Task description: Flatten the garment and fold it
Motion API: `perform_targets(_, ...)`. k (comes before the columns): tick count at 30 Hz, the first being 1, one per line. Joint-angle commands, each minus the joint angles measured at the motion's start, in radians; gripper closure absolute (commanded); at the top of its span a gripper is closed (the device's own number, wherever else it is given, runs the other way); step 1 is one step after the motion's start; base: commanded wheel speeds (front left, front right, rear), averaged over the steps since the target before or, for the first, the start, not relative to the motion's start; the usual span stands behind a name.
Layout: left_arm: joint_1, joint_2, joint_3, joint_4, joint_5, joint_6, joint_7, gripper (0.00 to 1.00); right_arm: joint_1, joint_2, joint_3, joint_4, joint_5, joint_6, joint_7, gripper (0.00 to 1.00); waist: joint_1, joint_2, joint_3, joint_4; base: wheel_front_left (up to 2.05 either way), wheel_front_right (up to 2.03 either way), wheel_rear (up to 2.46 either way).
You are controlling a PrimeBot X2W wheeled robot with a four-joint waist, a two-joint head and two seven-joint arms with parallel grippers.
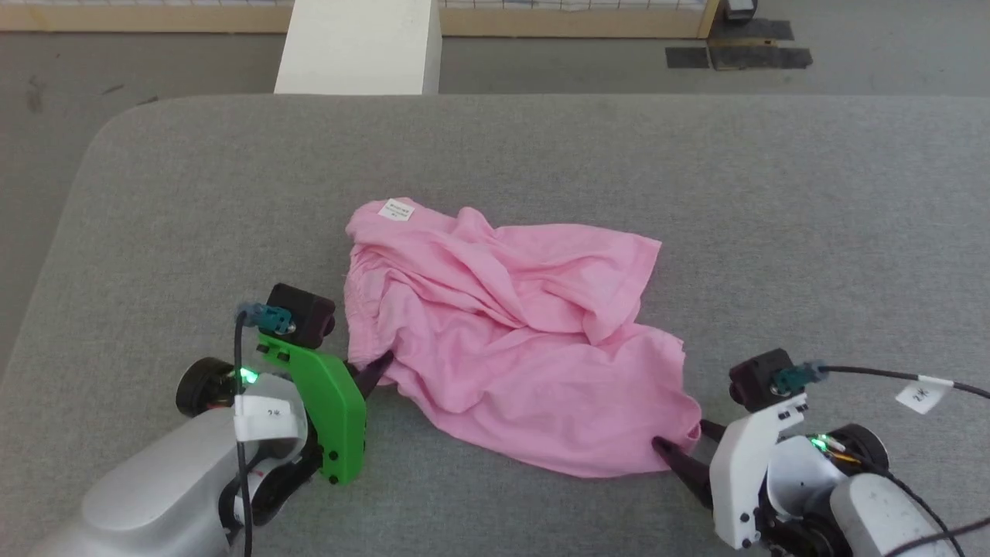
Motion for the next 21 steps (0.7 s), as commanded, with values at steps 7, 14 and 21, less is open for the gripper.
perform_targets(7, 0.017, 0.014, 0.007, -0.034, 0.012, 0.016, -0.021, 1.00, -0.059, -0.010, 0.134, 0.179, 0.075, -0.002, 0.087, 0.52, 0.0000, 0.0073, 0.032, 0.027, 0.00, 0.00, 0.00)
perform_targets(14, 0.045, 0.031, 0.012, -0.061, -0.005, 0.013, -0.035, 1.00, -0.085, -0.030, 0.172, 0.167, 0.167, -0.002, 0.090, 1.00, 0.0000, 0.0073, 0.008, 0.020, 0.00, 0.00, 0.00)
perform_targets(21, 0.001, 0.092, 0.035, -0.153, 0.021, 0.020, -0.023, 1.00, -0.129, -0.087, 0.053, 0.040, 0.139, -0.002, -0.006, 1.00, 0.0000, 0.0073, -0.066, 0.023, 0.00, 0.00, 0.00)
